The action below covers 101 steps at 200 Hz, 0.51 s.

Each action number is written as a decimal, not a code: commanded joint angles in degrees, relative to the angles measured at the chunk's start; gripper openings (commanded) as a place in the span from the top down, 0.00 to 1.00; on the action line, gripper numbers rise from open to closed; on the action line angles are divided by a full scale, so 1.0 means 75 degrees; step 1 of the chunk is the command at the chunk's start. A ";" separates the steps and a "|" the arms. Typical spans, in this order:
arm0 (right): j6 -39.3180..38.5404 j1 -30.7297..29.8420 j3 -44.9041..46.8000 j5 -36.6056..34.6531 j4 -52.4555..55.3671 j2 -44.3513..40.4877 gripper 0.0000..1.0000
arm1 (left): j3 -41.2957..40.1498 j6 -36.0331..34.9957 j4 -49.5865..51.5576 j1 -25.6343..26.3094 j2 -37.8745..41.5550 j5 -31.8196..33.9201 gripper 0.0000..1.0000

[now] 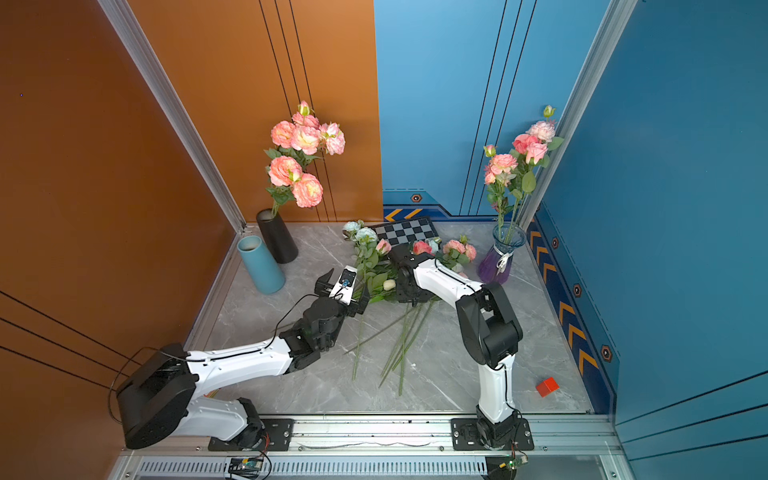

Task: Place the pink flowers into the vase
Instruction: Pick up the flower at the center of the board.

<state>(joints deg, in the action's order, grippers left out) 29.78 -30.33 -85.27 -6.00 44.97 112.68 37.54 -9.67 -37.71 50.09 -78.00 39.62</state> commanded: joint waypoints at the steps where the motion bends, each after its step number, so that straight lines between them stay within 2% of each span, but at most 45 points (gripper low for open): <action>1: -0.0057 0.0047 -0.0324 0.0074 0.0076 0.0143 0.62 | 0.0008 0.0663 0.0632 -0.0173 0.0349 -0.0103 0.02; 30: -0.0070 0.0116 -0.0360 0.0203 -0.0048 0.0350 0.72 | 0.0115 0.1072 0.1159 -0.0339 0.0474 -0.0377 0.01; 82: -0.0121 0.0266 -0.0458 0.0260 -0.0102 0.0156 1.00 | 0.0036 0.1541 0.1507 -0.0502 0.0622 -0.0782 0.01; 101: -0.0127 0.0323 -0.0483 0.0226 -0.0100 -0.0119 1.00 | 0.0012 0.1763 0.1610 -0.0581 0.0683 -0.0993 0.01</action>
<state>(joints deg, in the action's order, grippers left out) 29.19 -28.62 -87.18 -4.43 44.34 114.30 37.56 0.38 -27.68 46.72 -74.54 35.20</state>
